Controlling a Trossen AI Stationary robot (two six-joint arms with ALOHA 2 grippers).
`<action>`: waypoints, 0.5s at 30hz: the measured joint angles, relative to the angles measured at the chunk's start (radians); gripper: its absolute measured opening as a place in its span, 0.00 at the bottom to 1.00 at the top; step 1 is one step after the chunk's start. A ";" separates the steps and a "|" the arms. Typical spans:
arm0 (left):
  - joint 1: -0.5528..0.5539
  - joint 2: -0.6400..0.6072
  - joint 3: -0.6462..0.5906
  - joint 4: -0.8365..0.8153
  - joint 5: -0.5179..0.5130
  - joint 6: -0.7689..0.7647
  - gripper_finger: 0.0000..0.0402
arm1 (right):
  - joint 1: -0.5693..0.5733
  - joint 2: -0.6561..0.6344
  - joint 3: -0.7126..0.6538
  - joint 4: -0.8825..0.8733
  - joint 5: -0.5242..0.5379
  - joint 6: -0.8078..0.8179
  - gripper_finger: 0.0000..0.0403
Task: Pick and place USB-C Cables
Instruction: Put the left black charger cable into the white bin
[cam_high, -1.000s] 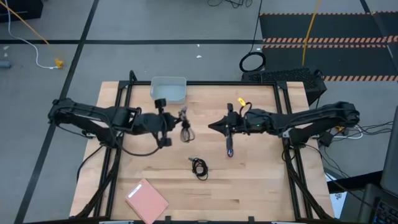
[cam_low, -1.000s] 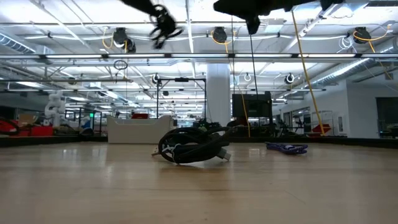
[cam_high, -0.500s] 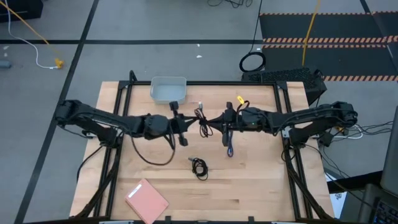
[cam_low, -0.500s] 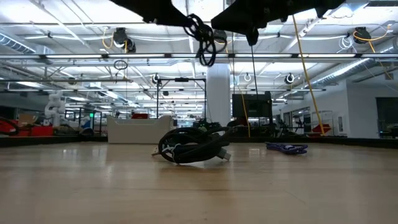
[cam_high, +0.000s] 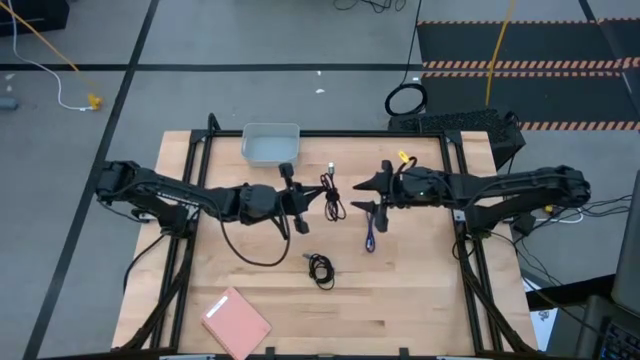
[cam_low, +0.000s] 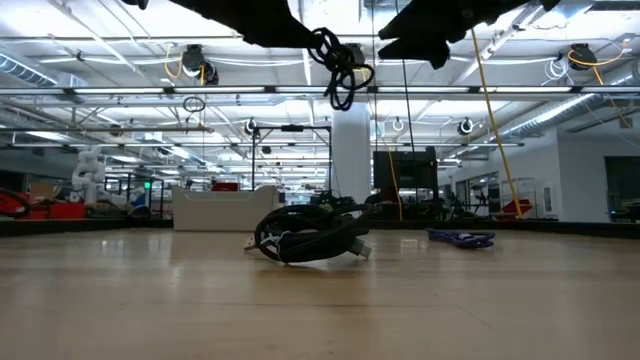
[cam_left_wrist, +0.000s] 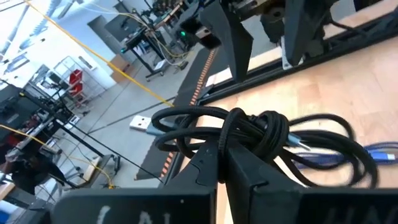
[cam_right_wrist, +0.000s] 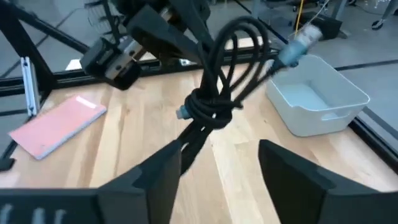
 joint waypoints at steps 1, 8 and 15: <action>0.000 0.000 0.000 0.004 0.010 0.001 0.02 | 0.001 -0.002 0.000 -0.013 -0.002 0.010 0.54; -0.004 0.000 0.000 0.033 0.019 -0.001 0.04 | 0.002 0.071 0.000 0.023 -0.053 0.038 0.62; -0.004 0.000 0.000 0.048 0.070 0.027 0.05 | 0.002 0.173 -0.001 0.157 -0.082 0.017 0.58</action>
